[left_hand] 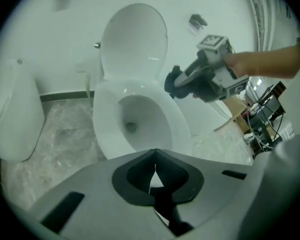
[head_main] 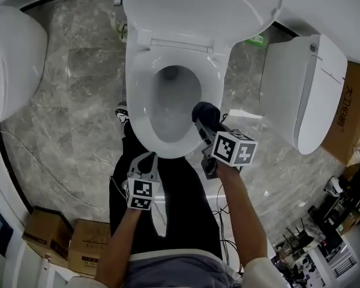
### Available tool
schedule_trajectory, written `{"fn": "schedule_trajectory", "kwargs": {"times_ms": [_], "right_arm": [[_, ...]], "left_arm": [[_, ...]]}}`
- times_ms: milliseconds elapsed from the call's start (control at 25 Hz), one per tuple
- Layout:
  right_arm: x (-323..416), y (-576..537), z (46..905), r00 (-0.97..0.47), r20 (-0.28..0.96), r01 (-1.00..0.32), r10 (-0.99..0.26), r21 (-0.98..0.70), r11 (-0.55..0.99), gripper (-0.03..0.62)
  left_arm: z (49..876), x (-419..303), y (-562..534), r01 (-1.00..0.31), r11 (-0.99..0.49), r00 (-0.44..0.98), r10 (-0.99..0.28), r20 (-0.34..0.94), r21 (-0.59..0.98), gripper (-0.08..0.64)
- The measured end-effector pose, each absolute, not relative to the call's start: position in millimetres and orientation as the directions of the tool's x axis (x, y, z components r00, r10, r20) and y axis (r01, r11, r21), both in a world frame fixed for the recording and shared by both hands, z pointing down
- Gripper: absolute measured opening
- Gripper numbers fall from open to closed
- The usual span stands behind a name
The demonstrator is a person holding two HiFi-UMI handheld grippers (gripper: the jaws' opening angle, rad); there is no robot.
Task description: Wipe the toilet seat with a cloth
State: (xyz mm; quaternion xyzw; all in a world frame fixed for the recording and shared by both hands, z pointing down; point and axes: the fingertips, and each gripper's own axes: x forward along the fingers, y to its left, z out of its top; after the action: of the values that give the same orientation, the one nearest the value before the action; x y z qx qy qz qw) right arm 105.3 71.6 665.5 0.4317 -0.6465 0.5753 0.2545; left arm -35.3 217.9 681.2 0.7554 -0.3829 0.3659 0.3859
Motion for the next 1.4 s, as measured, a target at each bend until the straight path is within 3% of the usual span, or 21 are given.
{"fn": "schedule_trajectory", "kwargs": {"times_ms": [320,600,880,1160,1400], "right_arm": [[81.8,23.7,698.4,-0.485,0.853,-0.861,-0.194,-0.505,-0.065,0.071],[53.5,-12.8,736.1,-0.459,0.883,-0.884,-0.097,-0.464,-0.051,0.071],[64.3,-42.8,766.3,-0.311,0.95,-0.949,-0.036,-0.312,-0.037,0.07],[59.0,-57.6,769.1,-0.26,0.965,-0.965,0.025,-0.259,-0.029,0.069],[35.6,-66.7,766.4,-0.263,0.965,-0.965,0.019,-0.263,0.006,0.069]], "left_arm": [[604.8,-60.9,189.3,-0.843,-0.411,0.525,-0.486,0.698,0.347,0.009],[586.5,-71.0,191.6,-0.836,-0.428,0.536,-0.5,0.68,0.344,0.009],[592.4,-74.8,192.8,-0.808,-0.481,0.564,-0.467,0.681,0.339,0.009],[592.1,-79.0,189.6,-0.788,-0.532,0.574,-0.454,0.681,0.31,0.009],[597.1,-97.1,181.6,-0.825,-0.467,0.539,-0.481,0.691,0.318,0.009]]}}
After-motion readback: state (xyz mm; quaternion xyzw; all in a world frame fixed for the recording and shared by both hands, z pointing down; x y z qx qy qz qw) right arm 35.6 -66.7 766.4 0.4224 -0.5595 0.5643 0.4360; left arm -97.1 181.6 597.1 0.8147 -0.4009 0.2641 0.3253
